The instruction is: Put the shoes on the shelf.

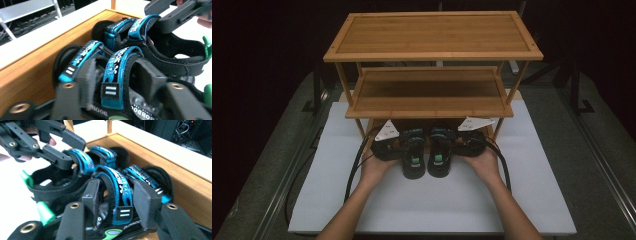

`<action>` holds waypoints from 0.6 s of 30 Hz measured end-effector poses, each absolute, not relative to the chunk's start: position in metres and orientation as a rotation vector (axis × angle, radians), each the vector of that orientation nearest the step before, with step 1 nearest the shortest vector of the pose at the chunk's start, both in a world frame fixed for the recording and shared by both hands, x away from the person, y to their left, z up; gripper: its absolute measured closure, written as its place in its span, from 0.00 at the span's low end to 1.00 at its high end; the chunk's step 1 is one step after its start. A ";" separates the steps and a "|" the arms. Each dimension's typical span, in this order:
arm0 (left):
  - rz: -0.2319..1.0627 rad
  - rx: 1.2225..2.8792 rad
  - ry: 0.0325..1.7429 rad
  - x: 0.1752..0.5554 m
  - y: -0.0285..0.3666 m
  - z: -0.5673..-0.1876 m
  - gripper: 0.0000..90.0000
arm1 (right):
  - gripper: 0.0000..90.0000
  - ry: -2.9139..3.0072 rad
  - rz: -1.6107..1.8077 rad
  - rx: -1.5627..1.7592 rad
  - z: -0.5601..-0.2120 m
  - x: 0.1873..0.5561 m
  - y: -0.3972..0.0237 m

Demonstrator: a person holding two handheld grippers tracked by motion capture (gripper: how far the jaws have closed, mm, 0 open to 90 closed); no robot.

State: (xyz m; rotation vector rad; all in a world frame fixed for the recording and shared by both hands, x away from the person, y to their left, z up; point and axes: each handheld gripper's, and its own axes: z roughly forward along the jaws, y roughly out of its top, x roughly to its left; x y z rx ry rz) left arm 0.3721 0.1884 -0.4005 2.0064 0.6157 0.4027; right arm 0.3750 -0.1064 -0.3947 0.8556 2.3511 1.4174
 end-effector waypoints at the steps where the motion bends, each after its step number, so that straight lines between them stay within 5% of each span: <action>1: 0.392 1.999 0.617 0.371 0.191 -0.398 0.50 | 0.58 2.346 1.421 0.850 -0.393 0.373 -0.108; 18: 0.335 2.101 0.677 0.329 0.217 -0.409 0.31 | 0.43 2.360 1.306 0.993 -0.410 0.327 -0.137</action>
